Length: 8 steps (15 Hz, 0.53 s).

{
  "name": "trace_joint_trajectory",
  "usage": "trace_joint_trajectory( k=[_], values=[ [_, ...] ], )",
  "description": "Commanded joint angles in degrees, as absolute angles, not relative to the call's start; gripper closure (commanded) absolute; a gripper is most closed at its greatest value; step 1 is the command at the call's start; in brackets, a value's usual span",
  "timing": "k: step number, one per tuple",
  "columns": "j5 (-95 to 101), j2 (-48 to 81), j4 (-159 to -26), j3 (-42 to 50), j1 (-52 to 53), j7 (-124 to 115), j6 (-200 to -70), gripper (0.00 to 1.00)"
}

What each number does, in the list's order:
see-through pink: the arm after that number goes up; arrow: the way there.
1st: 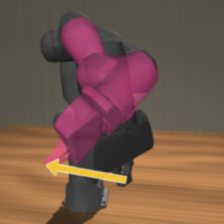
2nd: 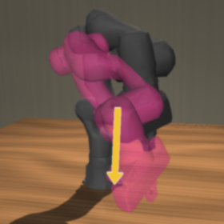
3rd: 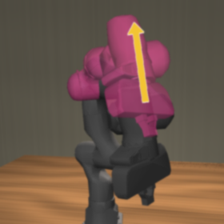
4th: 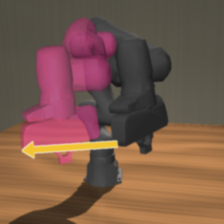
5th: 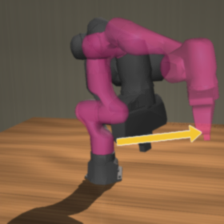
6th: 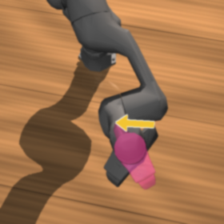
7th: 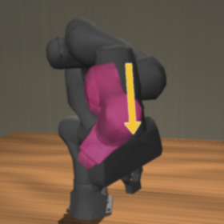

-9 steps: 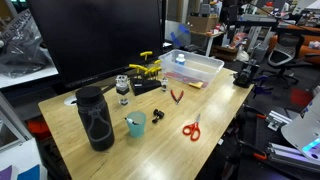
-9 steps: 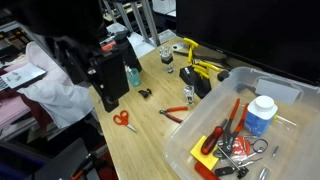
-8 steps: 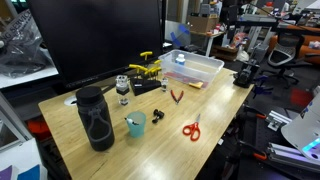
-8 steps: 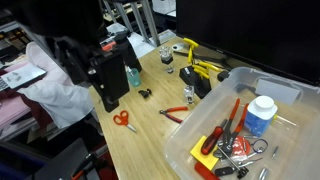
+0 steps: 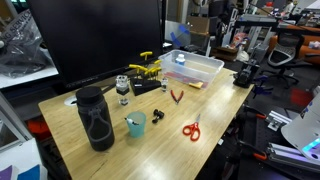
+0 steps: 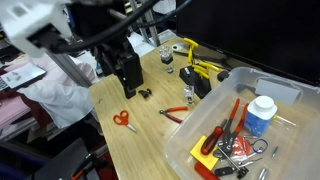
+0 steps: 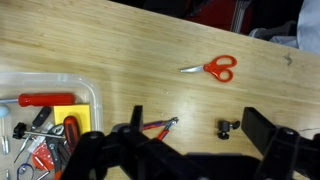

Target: Put the orange pliers from the table into the clear plastic container

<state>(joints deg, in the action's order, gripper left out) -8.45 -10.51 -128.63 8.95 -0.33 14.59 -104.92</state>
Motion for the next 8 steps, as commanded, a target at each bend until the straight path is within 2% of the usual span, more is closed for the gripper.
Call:
trace_joint_trajectory(
  k=[1,3,8],
  values=[
    [-8.5,-6.9,-128.8,5.4,-0.9,5.5,-113.3,0.0],
    [-6.1,-5.1,-128.5,3.7,-0.8,0.9,-116.9,0.0],
    [-7.6,-4.9,-128.6,3.7,-1.0,3.5,-115.5,0.0]
  ],
)
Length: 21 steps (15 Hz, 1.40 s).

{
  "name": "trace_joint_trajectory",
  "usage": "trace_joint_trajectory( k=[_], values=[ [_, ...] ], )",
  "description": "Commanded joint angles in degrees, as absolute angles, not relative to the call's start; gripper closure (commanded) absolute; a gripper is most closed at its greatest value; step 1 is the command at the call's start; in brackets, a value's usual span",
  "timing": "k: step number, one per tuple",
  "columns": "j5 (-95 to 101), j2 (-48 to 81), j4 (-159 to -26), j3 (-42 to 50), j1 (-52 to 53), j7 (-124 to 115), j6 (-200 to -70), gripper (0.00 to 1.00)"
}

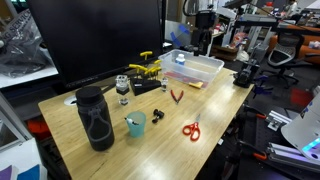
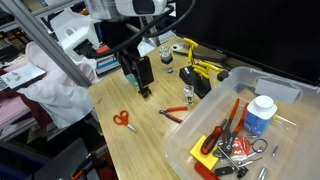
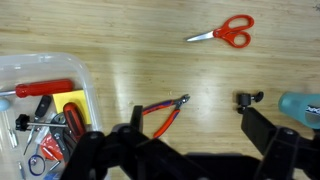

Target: Put the orange pliers from the table into the clear plastic container

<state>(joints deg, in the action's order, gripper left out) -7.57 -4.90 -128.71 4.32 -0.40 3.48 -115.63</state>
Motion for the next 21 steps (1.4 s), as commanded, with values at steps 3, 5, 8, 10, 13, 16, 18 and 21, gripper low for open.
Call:
trace_joint_trajectory(
  k=[3,5,8,10,13,16,18,21],
  values=[
    [-7.6,-4.9,-128.6,3.8,-1.1,3.6,-115.5,0.0],
    [-7.6,-4.9,-128.6,3.8,-1.1,3.6,-115.5,0.0],
    [-11.7,-1.2,-126.6,3.3,-0.5,3.7,-115.5,0.0],
    [-12.5,2.3,-125.2,2.6,-0.4,-0.3,-116.9,0.0],
    [-12.5,8.1,-123.1,1.8,-0.2,-7.7,-119.6,0.0],
    [-12.5,13.6,-120.8,1.2,0.5,-14.3,-121.1,0.0],
    [-11.6,13.2,-122.1,1.1,0.5,-13.3,-121.6,0.0],
    [-11.6,14.4,-121.6,1.0,0.7,-13.9,-121.6,0.0]
  ],
)
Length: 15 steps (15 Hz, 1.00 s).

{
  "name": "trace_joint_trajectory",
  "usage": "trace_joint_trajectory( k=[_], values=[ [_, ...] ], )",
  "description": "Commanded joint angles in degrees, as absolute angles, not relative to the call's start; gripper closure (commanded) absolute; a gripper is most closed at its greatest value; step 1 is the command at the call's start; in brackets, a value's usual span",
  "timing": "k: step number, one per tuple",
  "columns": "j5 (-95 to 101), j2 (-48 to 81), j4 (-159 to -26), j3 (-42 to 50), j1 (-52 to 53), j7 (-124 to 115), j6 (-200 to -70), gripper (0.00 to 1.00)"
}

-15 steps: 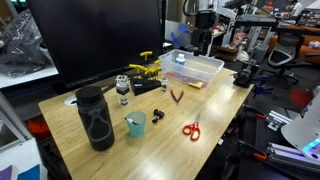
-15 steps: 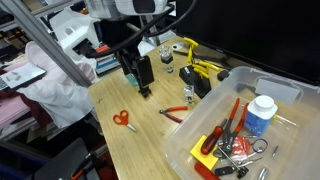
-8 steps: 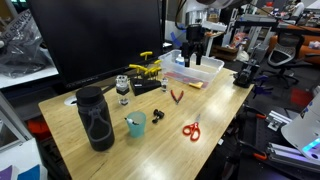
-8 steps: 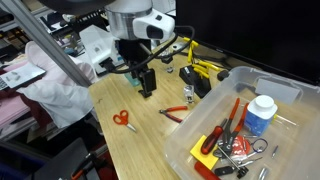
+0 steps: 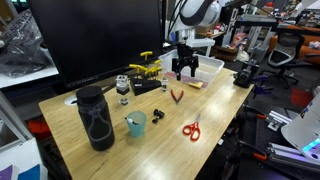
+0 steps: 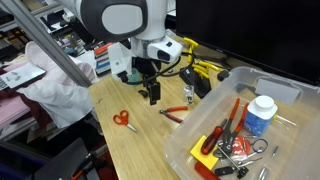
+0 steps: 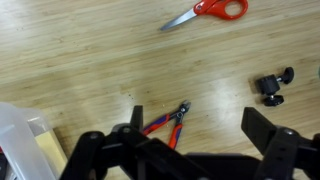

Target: Put the orange pliers from the table into the clear plastic container

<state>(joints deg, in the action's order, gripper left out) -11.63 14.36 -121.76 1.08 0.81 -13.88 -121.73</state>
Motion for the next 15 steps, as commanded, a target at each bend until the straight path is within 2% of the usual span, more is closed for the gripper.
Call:
trace_joint_trajectory(
  k=[1,6,15],
  values=[
    [-11.6,14.1,-121.6,1.0,0.6,-13.9,-121.5,0.0],
    [-14.6,15.2,-120.8,1.0,0.3,-16.8,-122.1,0.0],
    [-28.8,24.3,-121.9,2.3,-0.4,-30.7,-133.2,0.0]
  ],
)
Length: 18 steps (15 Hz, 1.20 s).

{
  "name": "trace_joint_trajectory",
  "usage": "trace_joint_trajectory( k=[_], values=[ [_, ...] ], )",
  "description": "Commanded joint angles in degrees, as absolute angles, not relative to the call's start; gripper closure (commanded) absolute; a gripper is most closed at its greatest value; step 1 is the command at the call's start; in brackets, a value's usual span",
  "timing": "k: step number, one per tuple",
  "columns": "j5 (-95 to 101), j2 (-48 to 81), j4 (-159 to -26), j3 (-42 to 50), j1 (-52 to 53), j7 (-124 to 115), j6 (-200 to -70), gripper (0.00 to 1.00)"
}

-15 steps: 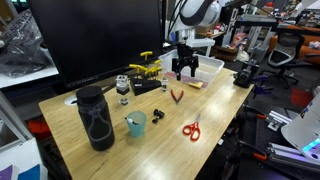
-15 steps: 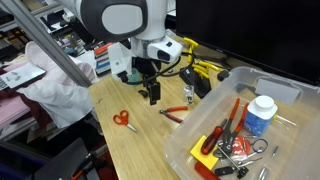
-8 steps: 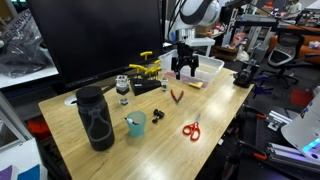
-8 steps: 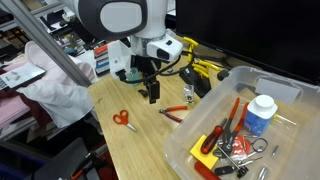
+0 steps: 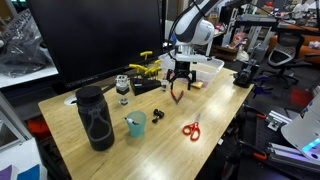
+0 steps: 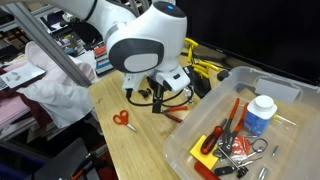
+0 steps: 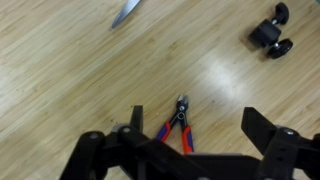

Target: Put the orange pliers from the table into the clear plastic container

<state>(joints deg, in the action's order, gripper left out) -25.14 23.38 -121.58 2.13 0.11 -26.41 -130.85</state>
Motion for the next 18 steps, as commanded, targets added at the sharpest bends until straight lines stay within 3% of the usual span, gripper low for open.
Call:
trace_joint_trajectory(
  k=[1,18],
  values=[
    [-30.2,24.8,-122.1,2.5,-0.4,-32.5,-133.8,0.0],
    [-31.1,30.4,-120.9,3.8,0.3,-45.6,-138.6,0.0]
  ],
)
